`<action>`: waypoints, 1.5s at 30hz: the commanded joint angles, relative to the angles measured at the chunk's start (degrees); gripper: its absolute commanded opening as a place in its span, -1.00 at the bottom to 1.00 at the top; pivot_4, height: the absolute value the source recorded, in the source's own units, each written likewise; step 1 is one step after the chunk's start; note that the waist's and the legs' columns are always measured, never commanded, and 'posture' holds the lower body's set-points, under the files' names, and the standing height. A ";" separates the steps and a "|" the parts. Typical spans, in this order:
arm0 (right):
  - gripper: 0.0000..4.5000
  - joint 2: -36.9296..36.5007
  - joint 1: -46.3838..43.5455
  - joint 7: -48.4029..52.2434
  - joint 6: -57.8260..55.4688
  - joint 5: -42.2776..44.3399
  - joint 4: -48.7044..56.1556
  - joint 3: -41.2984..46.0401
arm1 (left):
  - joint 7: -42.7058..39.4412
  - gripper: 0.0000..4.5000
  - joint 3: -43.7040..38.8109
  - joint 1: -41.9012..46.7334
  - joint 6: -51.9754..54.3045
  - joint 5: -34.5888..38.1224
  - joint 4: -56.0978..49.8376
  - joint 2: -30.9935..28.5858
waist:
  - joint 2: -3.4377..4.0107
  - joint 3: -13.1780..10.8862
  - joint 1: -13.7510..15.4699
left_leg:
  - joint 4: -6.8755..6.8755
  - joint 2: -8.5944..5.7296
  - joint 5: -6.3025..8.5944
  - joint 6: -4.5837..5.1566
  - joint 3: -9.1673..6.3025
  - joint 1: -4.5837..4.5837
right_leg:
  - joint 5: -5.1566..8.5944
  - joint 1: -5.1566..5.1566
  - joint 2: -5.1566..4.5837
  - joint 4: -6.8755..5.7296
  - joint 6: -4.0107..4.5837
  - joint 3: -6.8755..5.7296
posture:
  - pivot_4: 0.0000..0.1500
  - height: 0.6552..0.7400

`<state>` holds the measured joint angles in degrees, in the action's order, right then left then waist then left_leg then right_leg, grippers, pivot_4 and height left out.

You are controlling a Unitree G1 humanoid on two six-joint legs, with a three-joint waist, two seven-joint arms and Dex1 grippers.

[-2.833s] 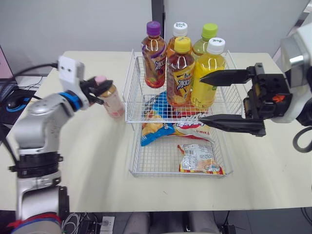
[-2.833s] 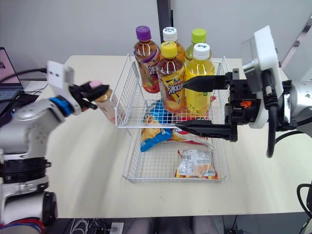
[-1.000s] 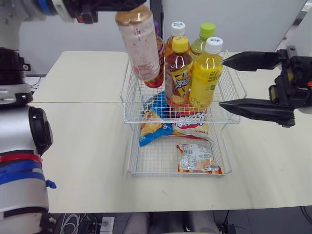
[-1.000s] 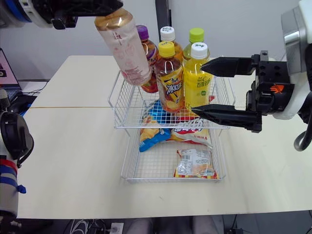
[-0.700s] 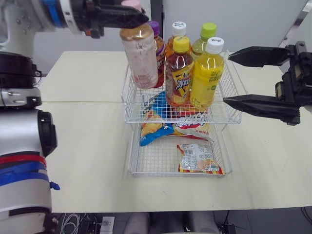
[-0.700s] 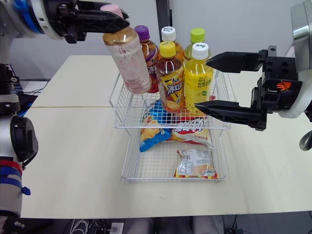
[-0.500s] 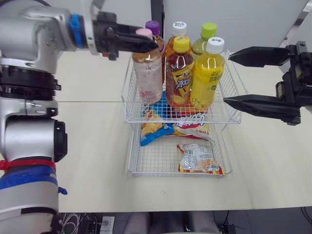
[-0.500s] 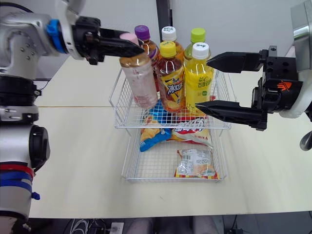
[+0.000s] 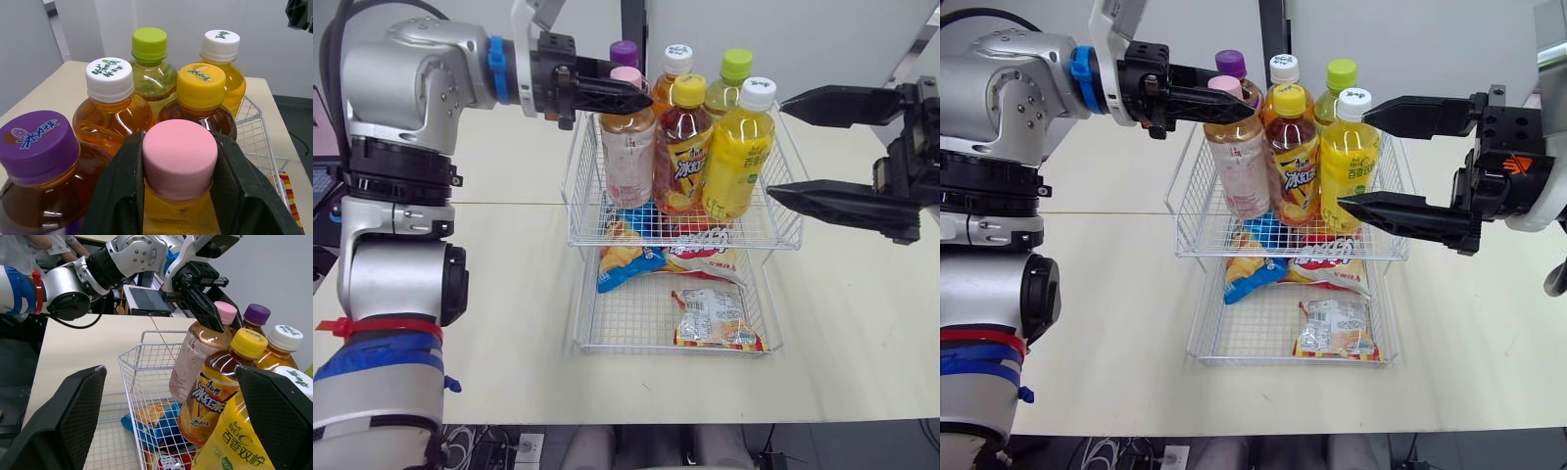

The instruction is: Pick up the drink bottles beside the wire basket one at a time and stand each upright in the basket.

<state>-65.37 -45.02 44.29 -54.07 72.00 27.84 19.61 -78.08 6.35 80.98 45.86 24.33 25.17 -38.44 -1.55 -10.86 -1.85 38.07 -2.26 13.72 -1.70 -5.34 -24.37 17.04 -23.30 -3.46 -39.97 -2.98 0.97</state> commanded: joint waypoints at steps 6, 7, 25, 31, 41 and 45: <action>1.00 -1.05 -0.50 -0.39 1.20 -0.31 0.11 2.16 | -1.52 0.17 -1.87 0.76 -0.51 1.15 -1.65 -0.42 | 0.00 0.00 0.00 | 0.00 0.00 0.00 0.00 0.00 0.00 | 0.00 0.00 0.00 0.00 0.00 0.00 | 1.00 1.00; 1.00 -1.04 -0.54 -0.36 1.19 -0.35 0.10 2.12 | -1.60 0.29 -2.02 0.69 -0.49 1.23 -1.68 -0.52 | 0.00 0.00 0.00 | 0.00 0.00 0.00 0.00 0.00 0.00 | 0.00 0.00 0.00 0.00 0.00 0.00 | 1.00 1.00; 1.00 -2.64 1.87 1.70 2.20 -3.86 -0.39 3.20 | 0.35 0.98 -7.06 2.15 5.79 4.41 -10.18 -8.69 | 0.01 0.00 -0.03 | 0.00 0.01 0.00 0.00 0.00 0.02 | 0.00 0.01 0.01 0.00 0.00 0.00 | 1.00 1.00; 1.00 -3.47 2.34 4.30 3.51 -6.80 -2.07 2.98 | 3.46 0.98 -9.46 -1.82 6.31 4.74 -14.73 -13.35 | 0.01 0.01 -0.19 | -0.02 0.02 0.00 0.00 0.02 0.05 | 0.00 0.01 0.01 -0.01 0.00 0.03 | 1.00 1.00; 1.00 -5.60 4.86 8.53 4.82 -11.90 -4.38 4.68 | 10.05 0.98 -16.48 -13.57 4.77 3.87 -18.79 -21.66 | 0.02 0.01 -0.08 | -0.02 0.03 0.00 0.00 0.02 0.06 | 0.00 0.02 0.02 -0.01 0.00 0.03 | 1.00 1.00; 1.00 -6.04 7.44 10.04 5.58 -13.59 -4.39 6.43 | 12.99 0.98 -19.23 -18.57 0.99 2.24 -17.38 -23.80 | 0.01 0.01 0.00 | -0.01 0.03 0.00 0.00 0.04 0.06 | 0.00 0.02 0.01 -0.02 0.00 0.04 | 1.00 1.00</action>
<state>-70.01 -37.64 53.26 -50.25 59.46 23.28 23.17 -66.70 -9.81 62.66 49.31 27.42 7.77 -60.60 -1.54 -10.85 -1.85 38.06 -2.23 13.72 -1.70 -5.31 -24.31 17.04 -23.27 -3.45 -39.99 -2.97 0.99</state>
